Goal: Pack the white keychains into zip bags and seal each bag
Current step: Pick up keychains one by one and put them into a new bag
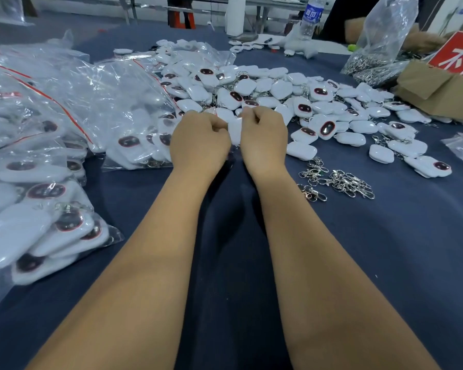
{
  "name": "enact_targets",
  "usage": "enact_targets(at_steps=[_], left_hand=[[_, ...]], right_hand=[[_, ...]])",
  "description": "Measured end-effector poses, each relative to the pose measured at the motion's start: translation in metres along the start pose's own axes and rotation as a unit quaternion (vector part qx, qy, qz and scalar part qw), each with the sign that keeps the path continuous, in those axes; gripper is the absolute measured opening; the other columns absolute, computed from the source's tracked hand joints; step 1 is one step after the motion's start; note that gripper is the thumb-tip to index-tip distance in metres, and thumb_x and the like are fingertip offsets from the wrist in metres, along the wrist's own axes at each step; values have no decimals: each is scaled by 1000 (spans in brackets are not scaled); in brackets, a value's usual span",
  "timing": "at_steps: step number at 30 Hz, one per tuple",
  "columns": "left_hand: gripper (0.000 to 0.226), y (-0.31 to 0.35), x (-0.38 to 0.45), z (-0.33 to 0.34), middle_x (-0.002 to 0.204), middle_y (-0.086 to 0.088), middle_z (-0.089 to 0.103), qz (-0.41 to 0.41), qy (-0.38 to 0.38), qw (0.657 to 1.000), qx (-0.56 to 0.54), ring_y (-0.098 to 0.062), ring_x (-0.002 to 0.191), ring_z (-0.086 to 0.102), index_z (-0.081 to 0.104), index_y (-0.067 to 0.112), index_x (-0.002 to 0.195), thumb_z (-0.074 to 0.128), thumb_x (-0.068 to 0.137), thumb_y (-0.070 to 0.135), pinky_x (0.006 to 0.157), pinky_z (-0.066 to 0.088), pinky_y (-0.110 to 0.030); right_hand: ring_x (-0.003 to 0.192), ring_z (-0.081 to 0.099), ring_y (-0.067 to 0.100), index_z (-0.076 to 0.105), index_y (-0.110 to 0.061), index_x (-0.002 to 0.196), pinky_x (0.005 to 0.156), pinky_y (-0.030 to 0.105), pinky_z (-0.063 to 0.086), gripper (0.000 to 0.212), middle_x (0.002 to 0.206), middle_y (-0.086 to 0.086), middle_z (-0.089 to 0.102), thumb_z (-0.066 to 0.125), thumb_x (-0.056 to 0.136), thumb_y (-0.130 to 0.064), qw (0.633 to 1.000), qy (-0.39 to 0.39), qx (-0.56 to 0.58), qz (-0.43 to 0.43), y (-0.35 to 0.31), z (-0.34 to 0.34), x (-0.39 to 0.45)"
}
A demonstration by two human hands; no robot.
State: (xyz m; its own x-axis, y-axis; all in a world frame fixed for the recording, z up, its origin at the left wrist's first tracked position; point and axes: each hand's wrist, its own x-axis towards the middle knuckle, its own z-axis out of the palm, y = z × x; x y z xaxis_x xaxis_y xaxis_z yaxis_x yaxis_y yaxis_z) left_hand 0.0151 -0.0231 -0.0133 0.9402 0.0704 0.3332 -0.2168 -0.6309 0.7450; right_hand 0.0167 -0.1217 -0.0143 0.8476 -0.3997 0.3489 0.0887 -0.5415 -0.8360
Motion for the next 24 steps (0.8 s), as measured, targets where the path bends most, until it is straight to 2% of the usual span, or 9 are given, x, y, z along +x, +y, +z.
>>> enact_targets(at_steps=[3,5,7,10,14,17,19,21,24], left_hand=[[20,0,-1,0,63,-10,54,9,-12,998,-60,-19,60,47,58,9,59,46,75,9,55,32,-28],[25,-1,0,0,47,2,40,0,-13,995,-102,-20,58,47,46,10,53,45,78,11,55,31,-29],[31,-2,1,0,43,7,33,-8,-14,993,-113,-21,58,49,36,16,51,46,80,13,55,31,-29],[27,-3,2,0,44,2,40,-24,-12,990,-138,-22,56,53,47,8,55,49,81,16,58,40,-33],[20,-1,2,1,78,-9,69,12,1,994,-110,-27,71,63,73,12,77,57,81,23,71,54,-39],[31,-1,2,1,59,8,57,16,-21,994,-104,-10,59,55,65,26,55,57,84,32,60,38,-29],[44,-1,2,2,52,8,49,8,-27,993,-112,-6,51,49,55,27,44,56,87,37,55,32,-27],[44,-3,3,3,69,1,54,17,-23,996,-83,-11,55,49,52,22,48,58,88,39,55,30,-29],[34,-4,6,3,84,-19,61,12,-15,997,-74,-27,69,58,59,6,64,56,88,30,60,38,-33]], right_hand=[[58,40,9,57,-13,71,59,27,35,28,61,-6,49,51,98,-17,984,5,162,68,-6,0,-3],[81,59,14,68,-11,99,74,30,50,13,92,3,68,57,97,-16,957,-20,257,131,-6,0,-1],[88,62,19,65,-7,117,71,28,53,23,104,8,66,60,95,-12,927,-49,326,178,-3,-2,1],[73,61,14,61,-8,119,55,20,49,28,101,9,65,64,91,-4,901,-53,383,196,-3,-4,1],[76,60,15,63,-3,119,72,29,55,31,95,5,65,67,88,0,921,-4,356,158,0,-2,4],[67,61,14,69,-1,103,66,28,55,15,87,6,68,59,92,-5,896,-33,415,153,-4,-2,4],[65,63,14,71,-3,96,67,28,57,23,90,8,70,49,90,0,875,-51,454,158,-5,-3,5],[72,64,15,72,-3,95,71,28,58,33,91,8,70,43,84,9,877,-59,452,150,-3,-3,5],[84,61,15,69,-3,112,67,18,52,39,102,5,68,45,85,13,905,-67,394,142,-3,-1,4]])
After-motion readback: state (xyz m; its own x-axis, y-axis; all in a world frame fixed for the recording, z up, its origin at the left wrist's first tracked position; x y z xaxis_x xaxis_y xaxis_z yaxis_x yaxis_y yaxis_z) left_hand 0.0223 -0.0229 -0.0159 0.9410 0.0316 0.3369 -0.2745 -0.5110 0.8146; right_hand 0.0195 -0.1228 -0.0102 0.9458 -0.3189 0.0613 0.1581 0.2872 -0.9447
